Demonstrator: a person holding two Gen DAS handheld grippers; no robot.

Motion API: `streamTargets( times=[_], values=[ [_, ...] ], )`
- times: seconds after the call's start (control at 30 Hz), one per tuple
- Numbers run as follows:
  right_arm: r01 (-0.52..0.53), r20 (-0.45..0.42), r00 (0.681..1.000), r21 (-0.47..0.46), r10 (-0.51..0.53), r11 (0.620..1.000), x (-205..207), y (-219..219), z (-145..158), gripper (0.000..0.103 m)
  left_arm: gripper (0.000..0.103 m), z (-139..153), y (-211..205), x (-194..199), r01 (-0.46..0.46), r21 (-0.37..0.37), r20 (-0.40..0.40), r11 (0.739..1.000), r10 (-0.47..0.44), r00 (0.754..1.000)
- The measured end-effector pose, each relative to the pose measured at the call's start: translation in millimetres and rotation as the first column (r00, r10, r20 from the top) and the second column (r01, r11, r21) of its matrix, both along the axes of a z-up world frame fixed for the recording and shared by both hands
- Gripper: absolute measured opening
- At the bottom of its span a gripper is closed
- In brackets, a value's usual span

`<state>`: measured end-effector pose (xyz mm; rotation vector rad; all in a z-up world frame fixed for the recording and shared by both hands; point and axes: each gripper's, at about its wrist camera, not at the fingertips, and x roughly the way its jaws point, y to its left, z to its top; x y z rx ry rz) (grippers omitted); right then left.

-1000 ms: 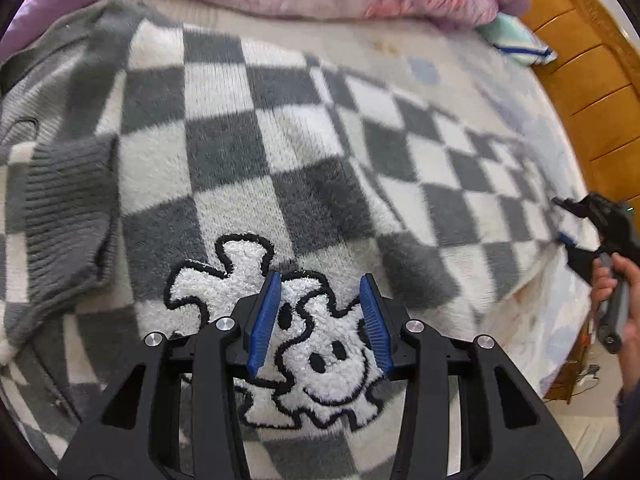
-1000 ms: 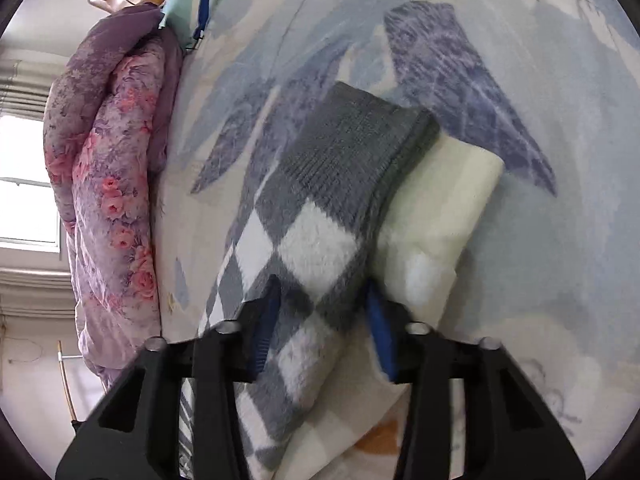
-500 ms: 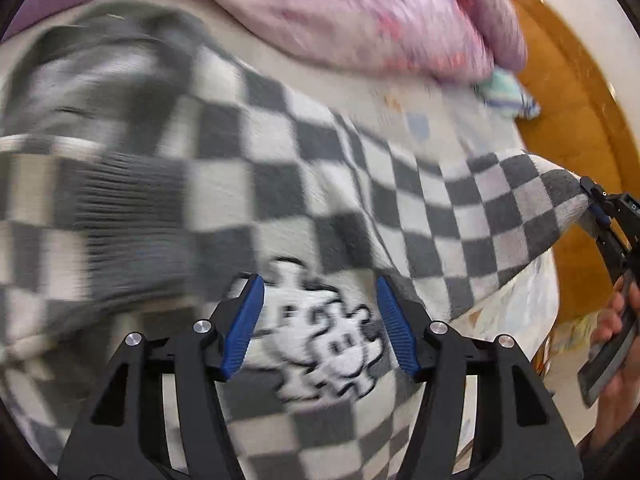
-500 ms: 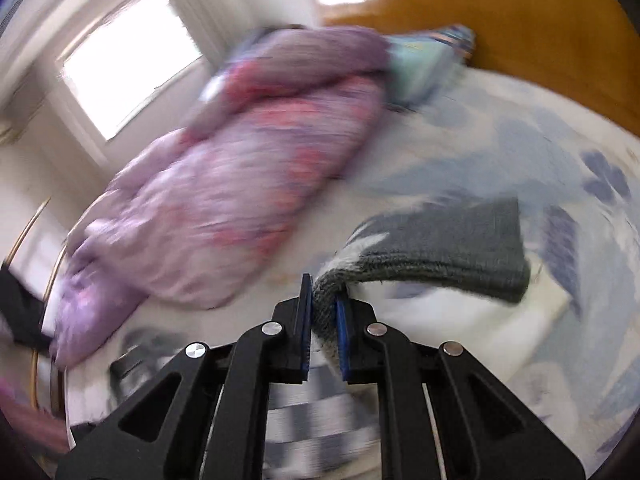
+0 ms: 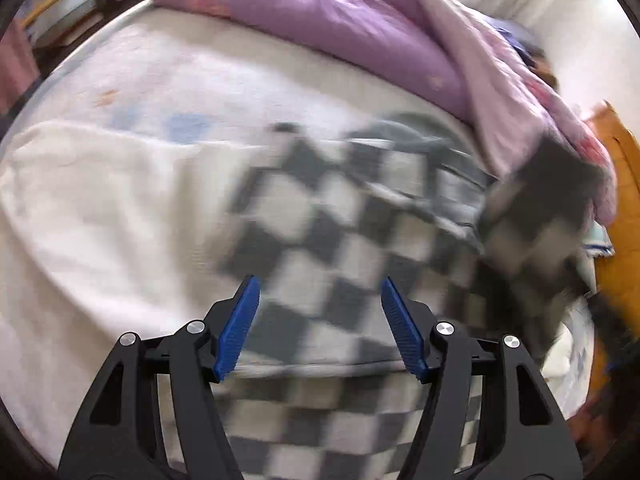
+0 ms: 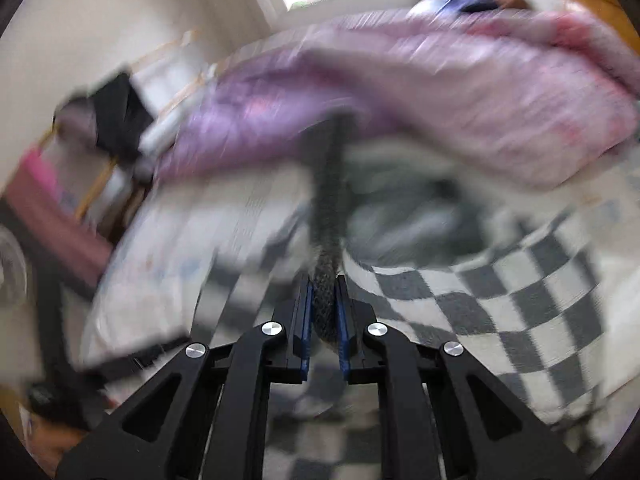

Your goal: Fold large clothes

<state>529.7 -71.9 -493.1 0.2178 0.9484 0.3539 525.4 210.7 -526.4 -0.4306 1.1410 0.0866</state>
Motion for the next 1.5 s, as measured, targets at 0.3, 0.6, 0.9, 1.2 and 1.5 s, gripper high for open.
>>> streamTargets(
  times=[0.3,0.6,0.9,1.2,1.5],
  values=[
    [-0.184,-0.245,0.956,-0.066,0.163,0.981,-26,33,-54,0.049,0.067,-8,40,-23,-0.051,-0.060,-0.022,0.997,0.049,0.999],
    [0.043,-0.171,0.982,-0.183,-0.075,0.982,2,-119,-13,0.030,0.067,-18,-34,29,0.115,-0.128,-0.003,0.985,-0.116,0.993],
    [0.202,-0.458,0.855,-0.138,-0.243,0.970,39,-239,-126,0.000,0.067,-87,-80,61,0.207,-0.054,-0.157,0.977,-0.213,0.964],
    [0.235,-0.389,0.885,-0.105,-0.257,0.966,88,-246,-54,0.052,0.076,-10,-29,97,0.138,-0.169,-0.025,0.976,-0.144,0.989],
    [0.254,-0.504,0.812,-0.152,-0.296,0.955,192,-270,-93,0.055,0.082,-52,24,197,0.045,-0.041,-0.259,0.998,-0.054,0.964]
  ],
)
